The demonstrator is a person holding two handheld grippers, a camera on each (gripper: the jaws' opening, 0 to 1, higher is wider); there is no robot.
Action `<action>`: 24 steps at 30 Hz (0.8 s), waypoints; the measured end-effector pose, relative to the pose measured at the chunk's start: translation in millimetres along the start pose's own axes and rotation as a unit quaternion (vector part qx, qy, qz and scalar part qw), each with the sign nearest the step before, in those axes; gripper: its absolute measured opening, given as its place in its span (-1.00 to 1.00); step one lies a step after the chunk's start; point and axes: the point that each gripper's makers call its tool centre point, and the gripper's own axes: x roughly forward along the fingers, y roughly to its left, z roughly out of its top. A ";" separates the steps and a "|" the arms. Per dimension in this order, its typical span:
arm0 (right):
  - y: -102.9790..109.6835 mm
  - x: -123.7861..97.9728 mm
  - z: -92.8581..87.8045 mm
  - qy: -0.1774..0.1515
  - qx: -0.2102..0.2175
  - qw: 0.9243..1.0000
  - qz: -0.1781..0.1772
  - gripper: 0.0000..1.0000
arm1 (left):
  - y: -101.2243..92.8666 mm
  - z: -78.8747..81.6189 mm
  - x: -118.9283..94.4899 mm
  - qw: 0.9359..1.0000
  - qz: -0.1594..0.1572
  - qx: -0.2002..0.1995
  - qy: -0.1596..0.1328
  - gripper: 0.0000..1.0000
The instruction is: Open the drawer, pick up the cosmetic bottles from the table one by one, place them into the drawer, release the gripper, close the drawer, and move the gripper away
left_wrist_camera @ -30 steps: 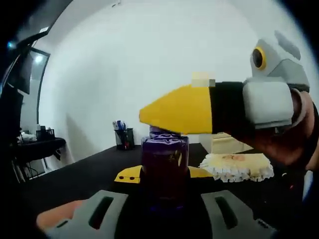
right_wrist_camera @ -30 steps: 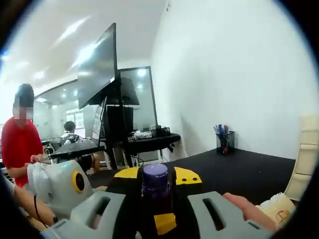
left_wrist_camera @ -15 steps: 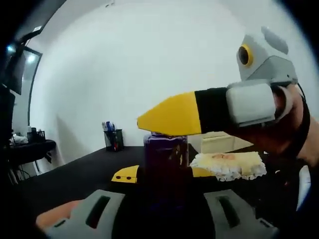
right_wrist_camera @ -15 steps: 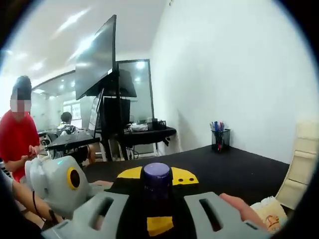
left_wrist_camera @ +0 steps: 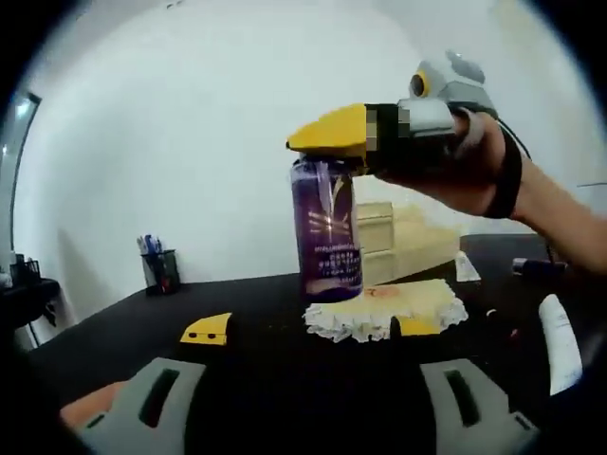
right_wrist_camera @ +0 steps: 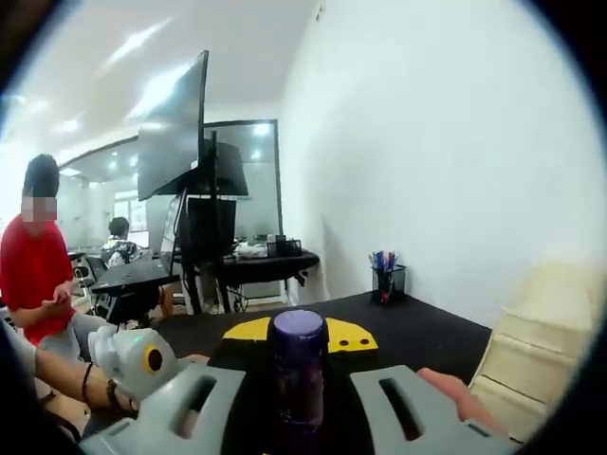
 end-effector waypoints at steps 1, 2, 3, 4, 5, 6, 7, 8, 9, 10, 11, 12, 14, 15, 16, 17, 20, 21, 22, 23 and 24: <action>-5.6 -3.7 3.3 -0.001 -0.001 1.000 -0.003 -0.69 | -1.1 0.3 0.0 1.000 -0.003 0.000 -0.001 0.19; -10.6 -8.1 4.8 0.001 -0.001 1.000 -0.007 -0.69 | -3.4 0.1 -0.4 1.000 -0.010 -0.003 -0.002 0.19; -14.8 -13.3 2.0 0.004 -0.004 1.000 -0.012 -0.69 | -6.2 0.9 -0.4 1.000 -0.019 -0.008 -0.005 0.18; -19.8 -19.0 3.2 0.008 -0.010 1.000 -0.019 -0.69 | -11.2 1.7 -0.5 0.999 -0.033 -0.018 -0.009 0.18; -24.7 -24.3 6.8 0.010 -0.016 0.999 -0.025 -0.69 | -14.2 0.0 -0.3 0.999 -0.044 -0.025 -0.006 0.18; -28.9 -30.4 9.1 0.012 -0.022 0.999 -0.031 -0.69 | -16.6 -1.8 0.2 0.998 -0.051 -0.029 -0.003 0.18; -32.2 -36.7 11.3 0.014 -0.029 0.999 -0.034 -0.69 | -17.9 -5.2 1.4 0.998 -0.056 -0.030 0.003 0.18; -34.7 -41.0 13.1 0.015 -0.032 0.999 -0.037 -0.69 | -18.4 -8.1 3.0 0.998 -0.056 -0.027 0.009 0.19; -37.8 -46.9 15.6 0.015 -0.036 0.998 -0.040 -0.69 | -19.6 -9.5 3.7 0.998 -0.057 -0.025 0.011 0.21; -42.7 -55.2 21.1 0.013 -0.040 0.998 -0.044 -0.69 | -22.1 -11.1 3.4 0.998 -0.063 -0.027 0.015 0.23; -47.2 -61.2 27.4 0.013 -0.042 0.998 -0.047 -0.69 | -24.0 -11.6 3.1 0.997 -0.068 -0.031 0.017 0.25; -51.8 -67.4 31.5 0.011 -0.043 0.998 -0.051 -0.69 | -25.4 -11.9 2.8 0.997 -0.070 -0.032 0.017 0.25; -60.3 -80.8 36.0 0.004 -0.044 0.997 -0.058 -0.69 | -26.7 -14.5 3.1 0.996 -0.072 -0.038 0.022 0.25; -64.4 -87.2 39.7 -0.001 -0.042 0.997 -0.061 -0.69 | -28.2 -15.7 3.2 0.996 -0.078 -0.044 0.025 0.25; -68.0 -93.0 42.6 -0.005 -0.041 0.997 -0.063 -0.69 | -30.1 -16.8 3.3 0.995 -0.082 -0.051 0.027 0.26; -71.5 -98.8 44.6 -0.009 -0.039 0.997 -0.065 -0.69 | -29.9 -18.1 3.8 0.995 -0.081 -0.052 0.030 0.26; -80.6 -111.4 47.0 -0.010 -0.041 0.997 -0.069 -0.69 | -29.5 -23.9 5.7 0.994 -0.079 -0.059 0.045 0.26; -79.2 -118.0 43.8 -0.011 -0.043 0.997 -0.070 -0.69 | -29.8 -26.8 6.3 0.994 -0.077 -0.056 0.053 0.26; -81.3 -122.5 43.1 -0.010 -0.045 0.996 -0.071 -0.69 | -29.9 -29.3 6.9 0.994 -0.074 -0.053 0.059 0.26; -83.7 -126.9 42.1 -0.009 -0.046 0.996 -0.071 -0.69 | -31.5 -30.1 7.0 0.994 -0.075 -0.051 0.061 0.26; -86.0 -131.1 41.1 -0.008 -0.047 0.996 -0.070 -0.69 | -33.1 -30.8 6.8 0.994 -0.076 -0.047 0.063 0.26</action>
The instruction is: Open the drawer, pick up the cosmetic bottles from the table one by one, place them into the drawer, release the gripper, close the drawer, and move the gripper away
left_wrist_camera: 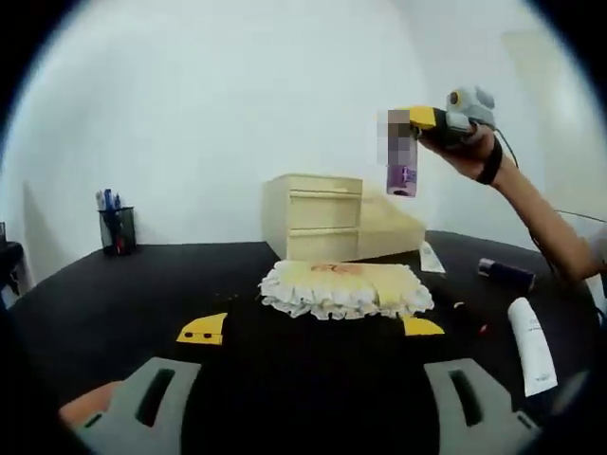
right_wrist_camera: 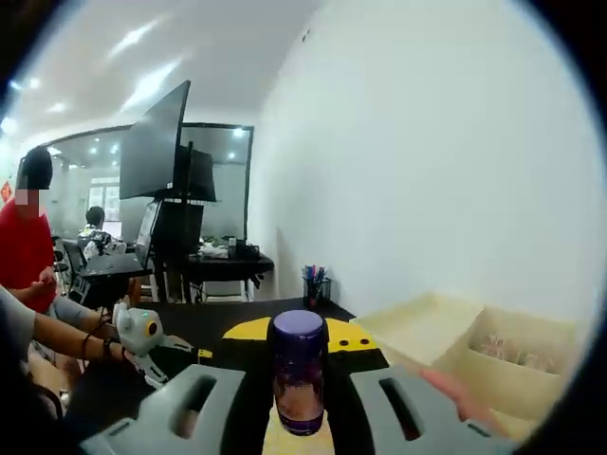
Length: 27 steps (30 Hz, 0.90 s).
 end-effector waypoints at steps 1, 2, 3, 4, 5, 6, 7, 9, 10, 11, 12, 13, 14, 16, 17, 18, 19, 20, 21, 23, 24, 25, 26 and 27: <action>-2.5 -3.6 -1.3 0.001 -0.001 1.000 0.001 -0.69 | -0.3 -1.5 0.3 1.000 -0.001 0.003 0.004 0.26; -6.7 -6.3 -1.5 0.002 -0.002 1.000 0.003 -0.69 | 0.6 -1.6 0.5 1.000 -0.003 0.005 0.006 0.26; -14.6 -7.4 0.4 0.002 -0.003 1.000 0.005 -0.69 | 0.4 -1.7 0.9 1.000 -0.004 0.005 0.007 0.26; -19.3 -9.6 0.5 0.003 -0.003 1.000 0.006 -0.69 | 2.1 -3.8 1.9 1.000 0.000 0.008 0.012 0.26; -24.7 -11.3 1.1 0.003 -0.004 1.000 0.007 -0.69 | 3.0 -5.3 2.2 1.000 0.002 0.010 0.016 0.26; -28.3 -13.2 0.9 0.004 -0.005 1.000 0.010 -0.69 | 3.4 -4.8 2.4 1.000 0.002 0.010 0.016 0.26; -32.0 -15.3 0.9 0.005 -0.006 1.000 0.012 -0.69 | 4.1 -4.5 2.1 1.000 0.003 0.010 0.016 0.26; -40.1 -19.3 1.2 0.007 -0.008 1.000 0.016 -0.69 | 5.7 -3.2 1.4 1.000 0.006 0.007 0.013 0.25; -44.9 -21.3 1.8 0.007 -0.009 1.000 0.017 -0.69 | 7.2 -1.8 1.0 1.000 0.007 0.004 0.010 0.24; -49.6 -23.9 2.3 0.008 -0.012 1.000 0.019 -0.69 | 8.4 -1.0 0.7 1.000 0.008 0.001 0.008 0.23; -54.1 -26.7 2.9 0.008 -0.015 1.000 0.022 -0.69 | 9.2 -0.1 0.5 1.000 0.008 -0.002 0.007 0.21; -56.4 -30.5 2.4 0.007 -0.019 1.000 0.024 -0.69 | 9.4 0.5 0.6 1.000 0.009 -0.004 0.005 0.21; -60.9 -33.8 2.8 0.007 -0.021 0.999 0.024 -0.69 | 8.1 0.7 0.5 1.000 0.008 -0.005 0.004 0.21; -67.5 -38.8 1.1 0.004 -0.020 1.000 0.022 -0.69 | 6.1 1.0 0.3 1.000 0.006 -0.006 0.003 0.21; -76.8 -42.8 0.7 0.000 -0.013 1.000 0.017 -0.69 | 5.8 1.2 0.3 1.000 0.006 -0.006 0.002 0.21; -84.2 -46.0 -0.3 -0.002 -0.009 1.000 0.013 -0.69 | 5.2 1.0 0.2 1.000 0.006 -0.007 0.002 0.21; -92.1 -48.8 -1.2 -0.003 -0.006 1.000 0.008 -0.69 | 4.7 1.2 0.2 1.000 0.005 -0.007 0.002 0.21; -99.0 -51.9 -2.3 -0.003 -0.005 1.000 0.000 -0.69 | 4.3 1.0 0.0 1.000 0.005 -0.007 0.002 0.20; -104.9 -55.7 -3.6 -0.004 -0.006 1.000 -0.007 -0.69 | 3.6 0.9 -0.1 1.000 0.004 -0.007 0.002 0.20; -116.2 -62.5 -4.9 -0.006 -0.002 1.000 -0.017 -0.69 | 2.3 1.6 -1.0 1.000 0.003 -0.007 0.000 0.20; -121.0 -66.1 -5.1 -0.007 0.000 1.000 -0.020 -0.69 | 1.6 2.9 -1.8 1.000 0.001 -0.011 -0.004 0.20; -125.4 -69.9 -5.4 -0.010 0.002 1.000 -0.023 -0.69 | 1.4 4.0 -2.3 1.000 0.001 -0.013 -0.007 0.20; -129.8 -73.3 -5.8 -0.012 0.005 1.000 -0.025 -0.69 | 1.4 4.5 -2.5 1.000 0.002 -0.015 -0.009 0.20; -135.5 -77.4 -6.8 -0.016 0.007 0.999 -0.029 -0.69 | 1.4 4.6 -2.5 1.000 0.002 -0.016 -0.009 0.19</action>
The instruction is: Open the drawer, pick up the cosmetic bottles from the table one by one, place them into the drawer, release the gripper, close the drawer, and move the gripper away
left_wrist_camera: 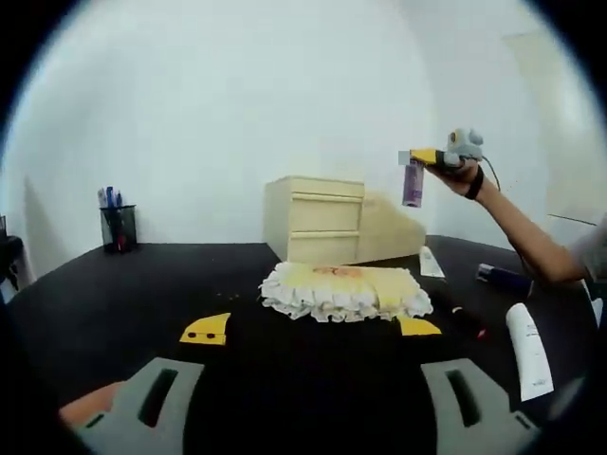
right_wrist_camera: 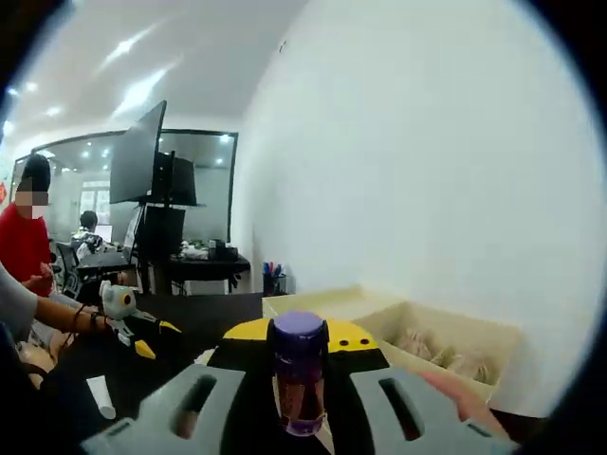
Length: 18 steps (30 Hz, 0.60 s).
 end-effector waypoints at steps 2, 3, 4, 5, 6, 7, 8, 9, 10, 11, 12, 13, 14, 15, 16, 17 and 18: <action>-9.3 -3.3 -1.9 0.001 -0.003 1.000 -0.006 -0.69 | -0.9 -0.9 0.4 1.000 0.000 0.001 0.002 0.18; -14.1 -5.4 -3.8 0.002 -0.009 1.000 -0.011 -0.69 | -1.7 -2.4 1.3 1.000 0.000 0.002 0.004 0.18; -17.3 -7.7 -6.1 0.003 -0.013 1.000 -0.015 -0.69 | -2.2 -4.1 2.0 1.000 0.001 0.005 0.008 0.17; -21.7 -9.4 -7.9 0.004 -0.013 1.000 -0.020 -0.69 | -2.4 -5.0 2.7 1.000 0.002 0.006 0.010 0.16; -25.0 -11.6 -10.2 0.006 -0.017 1.000 -0.022 -0.69 | -2.7 -5.6 2.7 1.000 0.001 0.007 0.012 0.16; -28.1 -13.9 -12.0 0.006 -0.023 0.999 -0.024 -0.69 | -2.8 -6.0 3.0 1.000 0.001 0.006 0.012 0.16; -31.9 -16.0 -13.8 0.007 -0.026 0.999 -0.027 -0.69 | -2.8 -5.9 3.0 1.000 0.001 0.004 0.012 0.15; -36.0 -18.3 -15.8 0.008 -0.027 0.999 -0.030 -0.69 | -2.1 -5.6 2.8 1.000 0.002 0.001 0.011 0.14; -41.4 -21.2 -18.2 0.007 -0.027 0.999 -0.035 -0.69 | -1.0 -4.8 2.5 1.000 0.004 -0.004 0.009 0.13; -44.3 -23.4 -20.8 0.008 -0.027 0.999 -0.037 -0.69 | 0.4 -4.1 2.2 1.000 0.006 -0.008 0.007 0.12; -47.2 -25.4 -23.6 0.010 -0.029 0.999 -0.039 -0.69 | 1.5 -3.5 1.9 1.000 0.007 -0.013 0.006 0.11; -48.8 -26.5 -27.7 0.013 -0.029 0.999 -0.042 -0.69 | 2.5 -3.5 1.9 1.000 0.008 -0.018 0.006 0.10; -49.9 -27.6 -32.0 0.016 -0.031 0.998 -0.044 -0.69 | 2.8 -4.1 2.2 1.000 0.009 -0.021 0.008 0.09; -50.6 -28.0 -33.0 0.017 -0.031 0.998 -0.045 -0.69 | 2.9 -4.6 2.7 1.000 0.008 -0.022 0.009 0.09; -54.8 -30.8 -37.0 0.020 -0.032 0.998 -0.048 -0.69 | 2.2 -5.9 3.6 1.000 0.007 -0.023 0.013 0.09; -56.2 -31.6 -38.7 0.021 -0.032 0.998 -0.049 -0.69 | 2.5 -7.5 4.5 1.000 0.008 -0.021 0.017 0.09; -57.8 -32.6 -41.3 0.022 -0.032 0.998 -0.049 -0.69 | 2.6 -8.6 5.0 1.000 0.008 -0.019 0.020 0.09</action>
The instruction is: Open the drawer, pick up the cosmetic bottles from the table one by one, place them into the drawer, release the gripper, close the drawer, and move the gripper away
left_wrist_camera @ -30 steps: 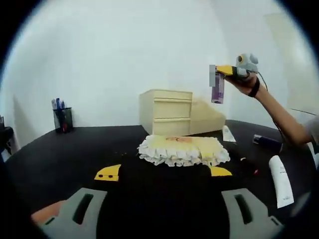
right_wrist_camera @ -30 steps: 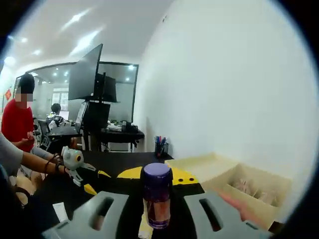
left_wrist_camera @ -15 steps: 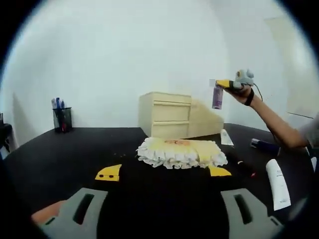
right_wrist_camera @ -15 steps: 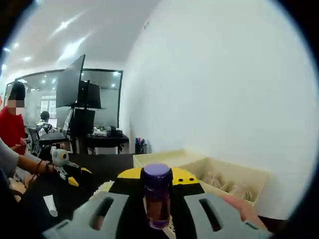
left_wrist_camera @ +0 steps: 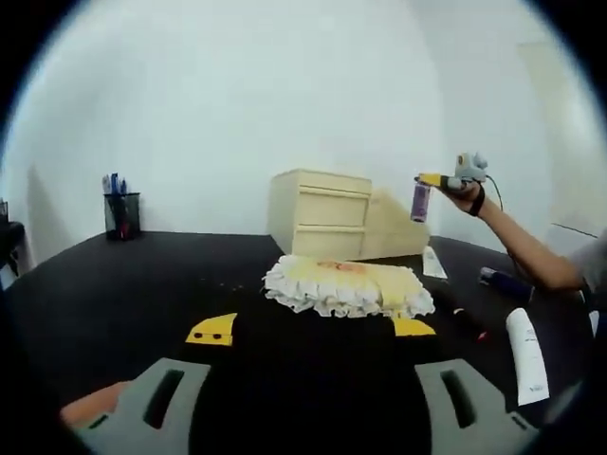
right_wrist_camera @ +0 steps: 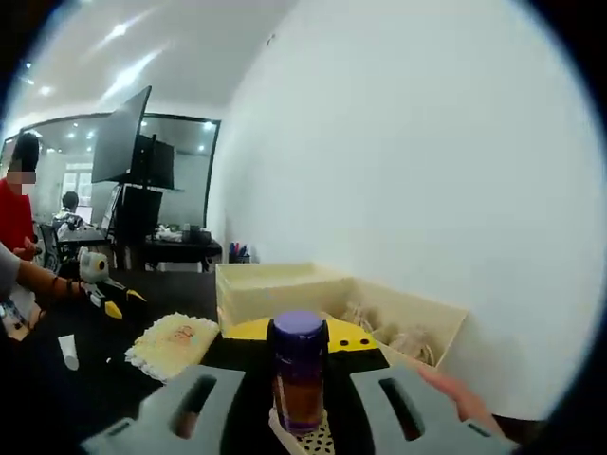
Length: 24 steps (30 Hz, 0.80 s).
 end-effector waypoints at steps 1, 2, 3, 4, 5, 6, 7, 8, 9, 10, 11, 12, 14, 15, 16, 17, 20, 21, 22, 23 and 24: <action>-1.5 -0.1 -2.9 0.001 0.001 1.000 0.000 -0.69 | 0.2 -0.3 0.1 1.000 0.000 0.000 0.001 0.09; -2.3 0.1 -6.1 0.002 0.002 1.000 0.001 -0.69 | 1.2 -1.0 0.4 1.000 0.003 0.001 0.003 0.09; -2.7 0.9 -9.7 0.005 0.004 1.000 0.002 -0.69 | 2.3 -1.4 0.3 1.000 0.005 0.002 0.004 0.09; -3.4 1.7 -14.1 0.008 0.005 1.000 0.003 -0.69 | 2.6 -1.4 0.3 1.000 0.005 0.001 0.004 0.09; -3.8 2.0 -17.6 0.012 0.002 1.000 0.002 -0.69 | 2.6 -1.3 0.1 1.000 0.005 0.000 0.004 0.09; -5.2 2.0 -20.6 0.016 0.000 1.000 0.000 -0.69 | 2.8 -1.8 0.1 1.000 0.006 0.001 0.005 0.09; -6.8 1.3 -23.2 0.020 -0.001 1.000 -0.002 -0.69 | 2.7 -2.0 -0.3 1.000 0.005 0.002 0.006 0.09; -7.7 0.7 -24.8 0.022 -0.002 1.000 -0.004 -0.69 | 2.4 -2.0 -0.4 1.000 0.005 0.003 0.006 0.09; -8.6 -0.3 -26.7 0.023 -0.003 1.000 -0.005 -0.69 | 2.4 -1.9 -0.9 1.000 0.004 0.003 0.005 0.09; -9.1 -1.3 -28.3 0.023 -0.002 1.000 -0.004 -0.69 | 2.4 -1.7 -1.3 1.000 0.004 0.003 0.005 0.09; -8.8 -2.1 -29.6 0.022 0.000 1.000 -0.002 -0.69 | 2.4 -1.6 -1.7 1.000 0.004 0.003 0.005 0.08; -8.1 -2.4 -30.3 0.019 0.002 1.000 0.001 -0.69 | 2.5 -1.8 -1.9 1.000 0.004 0.003 0.006 0.08; -7.5 -3.1 -32.6 0.013 0.005 1.000 0.006 -0.69 | 2.1 -2.3 -2.5 1.000 0.004 0.005 0.007 0.08; -7.4 -3.5 -33.9 0.012 0.004 1.000 0.007 -0.69 | 1.5 -2.5 -2.9 1.000 0.003 0.006 0.008 0.08; -7.2 -3.7 -35.4 0.012 0.001 1.000 0.008 -0.69 | 1.4 -2.7 -3.1 1.000 0.003 0.007 0.008 0.08; -6.9 -4.2 -37.1 0.013 -0.004 1.000 0.009 -0.69 | 1.3 -2.8 -3.4 1.000 0.003 0.007 0.009 0.07; -8.2 -4.8 -40.8 0.013 -0.005 1.000 0.008 -0.69 | 1.0 -3.0 -4.2 1.000 0.003 0.008 0.009 0.06; -8.9 -4.9 -41.9 0.012 -0.001 1.000 0.008 -0.69 | 0.8 -3.2 -4.4 1.000 0.004 0.009 0.010 0.06; -9.3 -4.9 -43.3 0.010 0.002 1.000 0.008 -0.69 | 0.7 -3.4 -4.6 1.000 0.004 0.010 0.011 0.06; -9.3 -5.2 -44.3 0.008 0.005 1.000 0.008 -0.69 | 0.5 -3.7 -4.7 1.000 0.004 0.011 0.012 0.06; -13.4 -4.3 -44.6 0.007 0.009 1.000 0.008 -0.69 | 0.3 -3.9 -4.8 1.000 0.004 0.012 0.012 0.06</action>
